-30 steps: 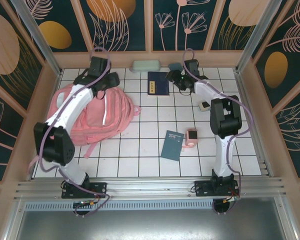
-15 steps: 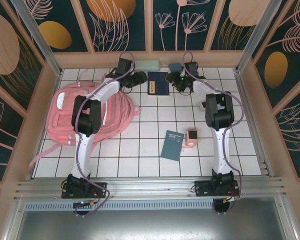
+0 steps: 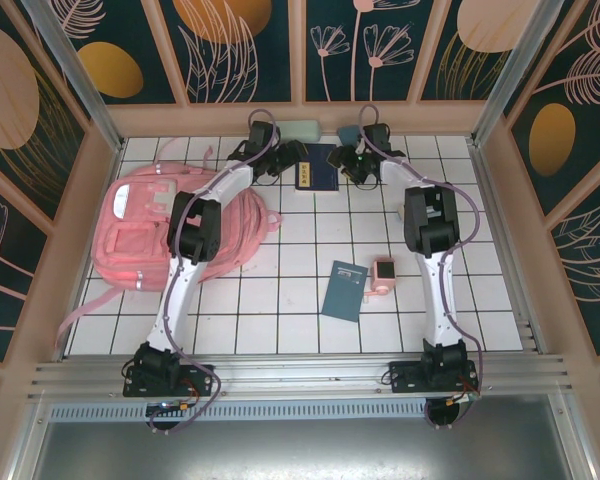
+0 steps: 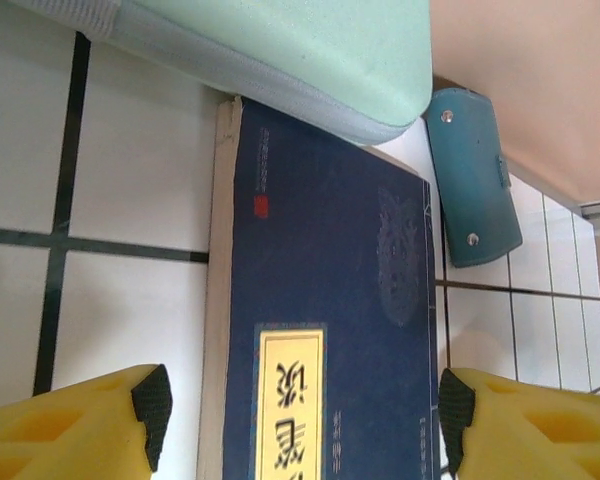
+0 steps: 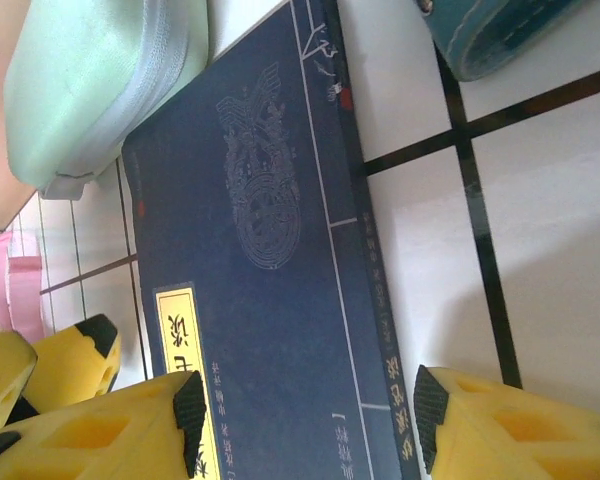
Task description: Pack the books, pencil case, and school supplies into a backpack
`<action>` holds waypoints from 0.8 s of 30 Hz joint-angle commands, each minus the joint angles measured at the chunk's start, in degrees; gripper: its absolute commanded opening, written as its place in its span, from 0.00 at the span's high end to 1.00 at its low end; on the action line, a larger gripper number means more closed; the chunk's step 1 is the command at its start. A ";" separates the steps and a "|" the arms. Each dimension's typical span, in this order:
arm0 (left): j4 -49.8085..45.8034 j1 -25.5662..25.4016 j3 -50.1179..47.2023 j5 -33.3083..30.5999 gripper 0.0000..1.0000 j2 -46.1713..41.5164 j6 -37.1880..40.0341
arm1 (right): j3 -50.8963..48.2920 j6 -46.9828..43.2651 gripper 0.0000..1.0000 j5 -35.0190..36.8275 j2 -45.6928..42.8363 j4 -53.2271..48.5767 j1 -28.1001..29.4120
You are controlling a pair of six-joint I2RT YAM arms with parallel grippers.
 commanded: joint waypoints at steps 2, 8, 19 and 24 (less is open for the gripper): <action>1.92 -0.89 1.54 1.10 0.28 2.67 -3.50 | 2.24 -1.40 0.41 0.00 2.47 -2.36 1.48; 4.22 -1.83 2.19 4.77 0.28 4.99 -6.07 | 2.17 -0.87 0.41 -1.57 3.30 -1.94 2.53; 16.59 -2.45 -13.23 12.35 0.37 -3.20 -12.75 | -9.61 10.26 0.41 -16.53 -1.46 13.53 1.32; 24.40 -2.47 -24.64 15.13 0.44 -9.73 -14.29 | -17.97 13.37 0.42 -19.42 -5.61 20.24 1.35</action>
